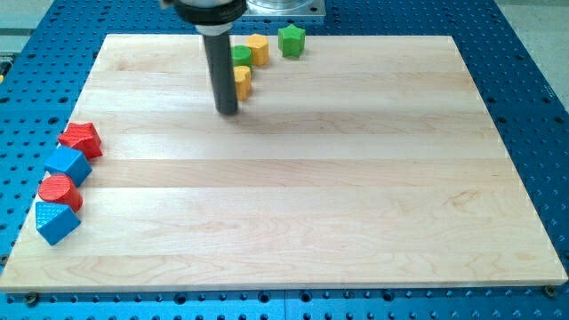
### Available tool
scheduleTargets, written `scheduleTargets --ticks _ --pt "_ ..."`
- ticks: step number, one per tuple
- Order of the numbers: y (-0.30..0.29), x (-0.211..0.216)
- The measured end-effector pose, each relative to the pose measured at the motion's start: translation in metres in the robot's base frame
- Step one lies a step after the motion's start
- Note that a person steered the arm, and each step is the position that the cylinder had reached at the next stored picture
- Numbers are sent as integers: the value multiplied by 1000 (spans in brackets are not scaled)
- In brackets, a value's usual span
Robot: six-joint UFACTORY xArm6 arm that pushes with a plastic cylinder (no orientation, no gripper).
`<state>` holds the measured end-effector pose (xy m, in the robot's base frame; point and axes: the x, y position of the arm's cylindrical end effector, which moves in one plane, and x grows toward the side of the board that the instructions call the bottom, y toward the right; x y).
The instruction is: Place the triangle diagonally right to the red circle
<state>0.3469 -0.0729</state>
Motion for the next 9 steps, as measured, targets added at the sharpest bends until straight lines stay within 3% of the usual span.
scheduleTargets --ticks 1,2,3,4,5,6,8,9 --pt "4 -17" --pt "-18 78" --pt "-71 212" --pt "-182 259" --pt "-230 263" --pt "-217 242" --pt "-106 200" --pt "-131 240"
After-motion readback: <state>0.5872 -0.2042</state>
